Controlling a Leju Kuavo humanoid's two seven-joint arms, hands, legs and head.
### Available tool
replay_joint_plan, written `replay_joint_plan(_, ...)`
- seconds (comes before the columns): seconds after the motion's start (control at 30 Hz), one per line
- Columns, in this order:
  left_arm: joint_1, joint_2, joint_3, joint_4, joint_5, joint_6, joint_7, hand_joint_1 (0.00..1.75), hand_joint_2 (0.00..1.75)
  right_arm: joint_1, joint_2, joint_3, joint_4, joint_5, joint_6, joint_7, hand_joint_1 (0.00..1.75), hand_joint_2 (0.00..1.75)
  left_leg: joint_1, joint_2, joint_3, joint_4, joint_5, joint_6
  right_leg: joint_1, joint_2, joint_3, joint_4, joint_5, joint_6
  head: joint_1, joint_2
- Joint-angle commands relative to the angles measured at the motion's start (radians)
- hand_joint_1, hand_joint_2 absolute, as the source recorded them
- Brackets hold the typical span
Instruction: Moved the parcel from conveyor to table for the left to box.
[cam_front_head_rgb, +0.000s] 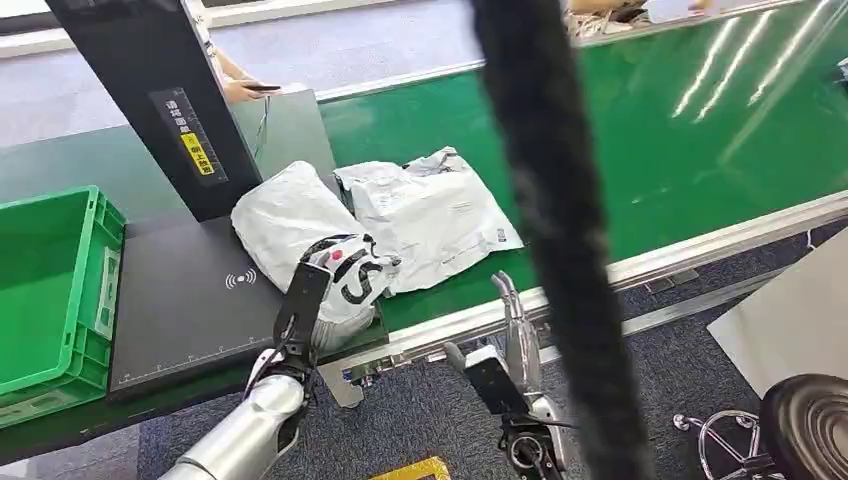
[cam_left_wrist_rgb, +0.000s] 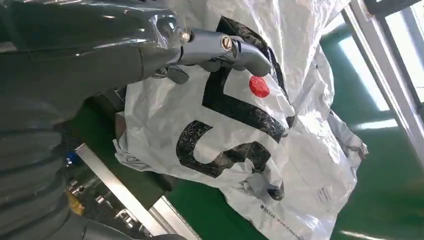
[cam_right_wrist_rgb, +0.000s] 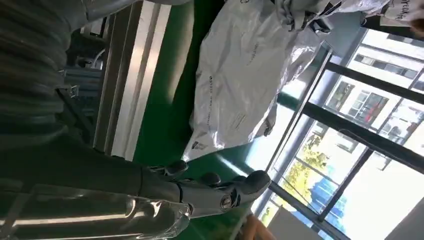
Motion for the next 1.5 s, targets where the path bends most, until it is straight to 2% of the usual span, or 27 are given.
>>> replay_joint_plan(0.03,-0.021,0.005,-0.098,0.094,0.032,0.049,-0.018,0.0,0.0,0.009,-0.023,-0.033,0.002,-0.035,0.037,-0.017,0.0,1.75,0.0,0.0,0.002,-0.001,0.0,0.0,0.0,0.0,0.002,-0.001,0.0,0.0,0.0,0.0)
replay_joint_plan(0.23,-0.014,0.005,-0.084,0.129,0.05,0.061,-0.029,0.0,0.0,-0.049,-0.028,-0.003,0.042,-0.044,0.043,-0.005,0.0,1.75,0.0,0.002,0.002,-0.001,0.0,0.0,0.0,0.002,0.002,-0.001,0.001,0.0,0.0,0.0)
replay_joint_plan(0.37,-0.012,0.005,-0.077,0.142,0.054,0.058,-0.027,0.0,0.0,-0.051,-0.033,0.005,0.046,-0.052,0.04,-0.001,0.0,1.75,0.0,0.002,0.002,-0.001,0.0,0.0,0.0,0.001,0.002,-0.001,0.0,0.0,0.0,0.0)
replay_joint_plan(0.4,-0.012,0.005,-0.077,0.142,0.054,0.058,-0.027,1.13,0.0,-0.051,-0.033,0.005,0.046,-0.052,0.04,-0.001,0.0,1.75,0.0,0.003,0.003,-0.002,0.0,0.0,0.0,0.002,0.003,-0.003,0.001,0.0,0.0,0.0)
replay_joint_plan(0.43,-0.011,0.005,-0.076,0.146,0.054,0.055,-0.029,1.69,0.0,-0.047,-0.036,0.005,0.044,-0.058,0.043,-0.001,0.0,1.75,0.0,0.002,0.003,-0.001,0.0,0.0,0.0,0.001,0.003,-0.002,0.001,0.0,0.0,0.0)
replay_joint_plan(0.47,-0.012,0.005,-0.072,0.15,0.055,0.059,-0.033,1.75,0.0,-0.044,-0.036,0.004,0.042,-0.063,0.044,-0.002,0.0,1.75,0.0,0.002,0.002,-0.001,0.0,0.0,0.0,0.001,0.002,-0.002,0.001,0.0,0.0,0.0)
replay_joint_plan(1.03,-0.01,0.005,-0.045,0.19,0.056,0.063,-0.054,1.75,0.0,-0.094,-0.035,0.004,0.098,-0.074,0.068,-0.012,0.0,1.75,0.0,0.002,0.002,-0.002,0.0,0.0,0.0,0.002,0.003,-0.002,0.001,0.0,0.0,0.0)
replay_joint_plan(1.07,-0.011,0.005,-0.044,0.189,0.056,0.062,-0.054,1.12,0.0,-0.092,-0.035,0.004,0.097,-0.074,0.067,-0.012,0.0,1.75,0.0,0.001,0.002,-0.001,0.0,0.0,0.0,0.001,0.002,-0.002,0.001,0.0,0.0,0.0)
replay_joint_plan(1.1,-0.012,0.005,-0.042,0.187,0.057,0.063,-0.056,1.12,0.0,-0.089,-0.034,0.004,0.094,-0.074,0.067,-0.012,0.0,1.75,0.0,0.002,0.003,-0.001,0.0,0.0,0.0,0.002,0.003,-0.002,0.001,0.0,0.0,0.0)
replay_joint_plan(1.13,-0.012,0.005,-0.042,0.187,0.057,0.063,-0.056,0.0,0.0,-0.089,-0.034,0.004,0.094,-0.074,0.067,-0.012,0.0,1.75,0.0,0.002,0.002,-0.002,0.0,0.0,0.0,0.001,0.003,-0.002,0.001,0.0,0.0,0.0)
replay_joint_plan(1.3,-0.021,0.005,-0.052,0.182,0.032,0.052,-0.078,0.0,0.0,-0.092,-0.034,0.023,0.097,-0.064,0.077,-0.014,0.0,1.75,0.0,0.001,0.002,-0.001,0.0,0.0,0.0,0.001,0.002,-0.002,0.001,0.0,0.0,0.0)
replay_joint_plan(1.5,-0.021,0.005,-0.063,0.176,-0.033,0.004,-0.145,0.0,0.0,-0.151,-0.031,0.084,0.127,-0.014,0.105,-0.004,0.0,1.75,0.0,0.003,0.001,0.0,0.0,0.0,0.0,0.002,0.001,-0.001,0.001,0.0,0.0,0.0)
